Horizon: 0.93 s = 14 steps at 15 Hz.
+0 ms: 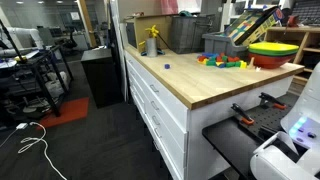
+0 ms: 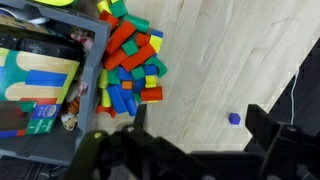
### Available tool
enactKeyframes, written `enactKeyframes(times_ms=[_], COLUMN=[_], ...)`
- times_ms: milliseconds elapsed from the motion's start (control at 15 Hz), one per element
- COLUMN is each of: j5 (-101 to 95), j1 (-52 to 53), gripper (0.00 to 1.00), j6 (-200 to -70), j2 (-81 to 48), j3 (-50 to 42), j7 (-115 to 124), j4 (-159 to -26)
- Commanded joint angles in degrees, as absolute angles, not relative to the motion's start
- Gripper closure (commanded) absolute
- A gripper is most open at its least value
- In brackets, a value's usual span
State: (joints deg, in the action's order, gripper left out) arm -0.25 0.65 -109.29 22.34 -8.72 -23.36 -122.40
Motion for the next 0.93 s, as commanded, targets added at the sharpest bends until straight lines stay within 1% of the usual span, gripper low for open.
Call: enactKeyframes(times_ms=[0,867], j5=[-0.1,0.4], j1=[0.2,0.0], gripper=[0.00,0.00], j6=[-109.2,-110.7], j2=[22.3,22.0], j3=[-8.4,-7.7], j7=[-23.5,-20.3], j4=[-122.3,-123.5])
